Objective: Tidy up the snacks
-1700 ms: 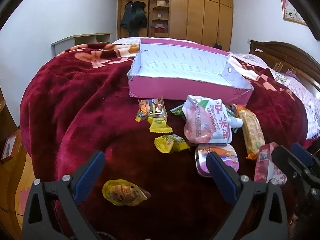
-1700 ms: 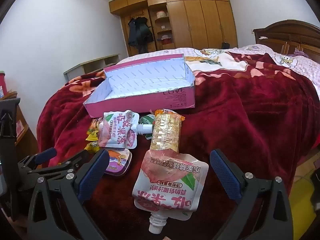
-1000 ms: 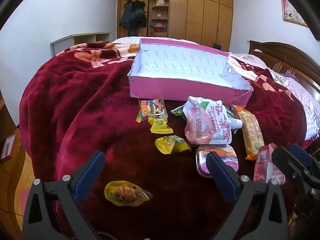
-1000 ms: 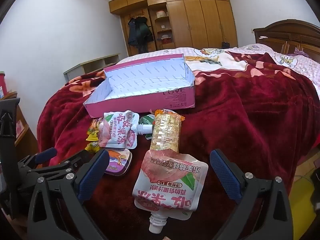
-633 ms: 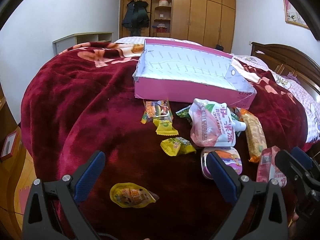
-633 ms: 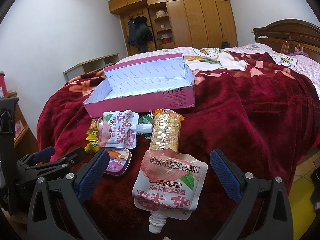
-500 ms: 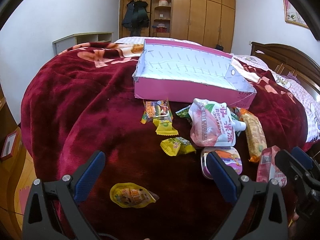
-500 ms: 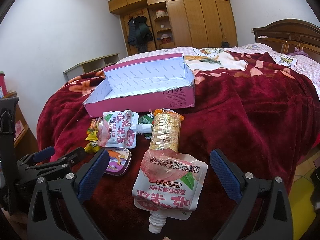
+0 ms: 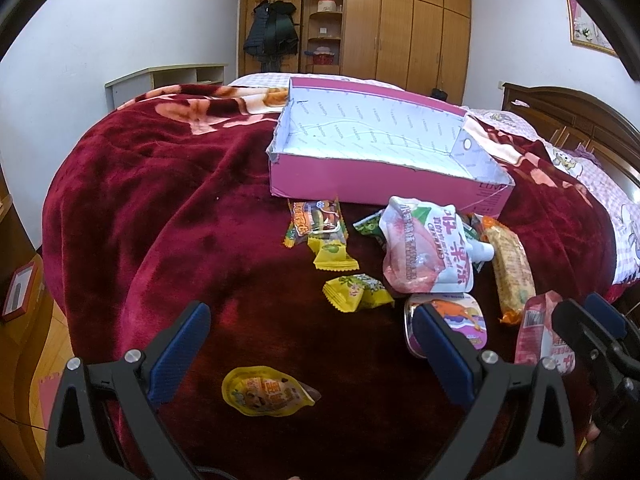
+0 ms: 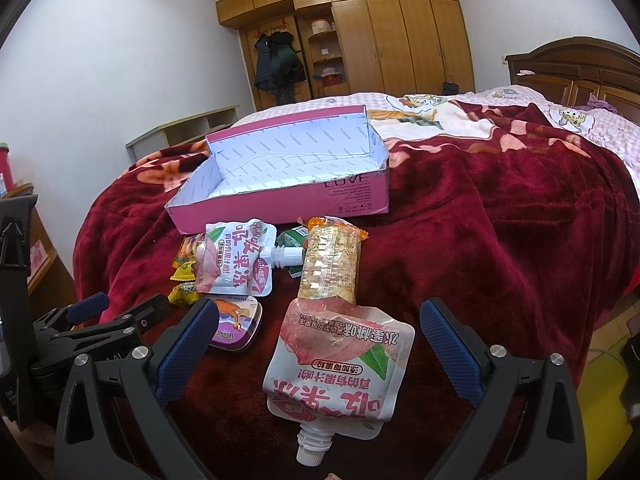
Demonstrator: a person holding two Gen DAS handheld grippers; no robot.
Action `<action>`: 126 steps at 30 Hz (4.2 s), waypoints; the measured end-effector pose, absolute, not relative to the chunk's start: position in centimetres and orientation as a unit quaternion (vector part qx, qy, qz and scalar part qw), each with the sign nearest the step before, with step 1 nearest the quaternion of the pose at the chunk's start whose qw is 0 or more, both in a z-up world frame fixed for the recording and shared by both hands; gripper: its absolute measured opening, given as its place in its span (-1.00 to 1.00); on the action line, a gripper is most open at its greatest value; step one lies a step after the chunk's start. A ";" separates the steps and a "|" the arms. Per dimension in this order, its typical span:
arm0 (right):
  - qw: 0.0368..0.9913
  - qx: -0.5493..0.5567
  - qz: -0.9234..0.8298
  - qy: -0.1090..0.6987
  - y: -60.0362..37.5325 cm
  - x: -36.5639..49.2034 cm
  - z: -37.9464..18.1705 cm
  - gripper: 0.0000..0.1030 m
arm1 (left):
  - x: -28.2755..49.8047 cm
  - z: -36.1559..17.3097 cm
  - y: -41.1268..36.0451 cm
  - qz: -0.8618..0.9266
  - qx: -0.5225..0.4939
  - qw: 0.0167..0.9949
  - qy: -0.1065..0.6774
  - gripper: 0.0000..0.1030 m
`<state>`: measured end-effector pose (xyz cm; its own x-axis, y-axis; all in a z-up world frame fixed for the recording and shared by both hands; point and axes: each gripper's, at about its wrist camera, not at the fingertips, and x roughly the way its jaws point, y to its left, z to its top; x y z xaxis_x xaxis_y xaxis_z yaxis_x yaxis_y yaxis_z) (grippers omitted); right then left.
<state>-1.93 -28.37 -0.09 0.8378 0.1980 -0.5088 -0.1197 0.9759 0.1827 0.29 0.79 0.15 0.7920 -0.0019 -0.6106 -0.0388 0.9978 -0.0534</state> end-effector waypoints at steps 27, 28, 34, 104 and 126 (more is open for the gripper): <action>0.955 0.072 0.083 0.274 -28.4 -1.8 -0.2 0.99 | 0.3 0.2 0.7 0.010 -0.031 0.946 0.323 0.99; 0.955 0.072 0.083 0.274 -28.4 -1.8 -0.2 0.99 | 0.3 0.2 0.7 0.010 -0.031 0.946 0.323 0.99; 0.955 0.070 0.084 0.276 -28.3 -1.7 0.0 0.99 | 0.3 0.1 0.8 0.011 -0.032 0.946 0.323 0.99; 0.911 0.094 0.082 0.394 -30.2 -0.8 -4.4 0.44 | 4.3 -2.8 -0.9 -0.018 0.001 0.945 0.328 0.27; 0.924 0.099 0.078 0.360 -30.9 -1.7 -3.0 -0.40 | 1.3 -0.5 1.2 -0.064 -0.037 0.947 0.312 -0.21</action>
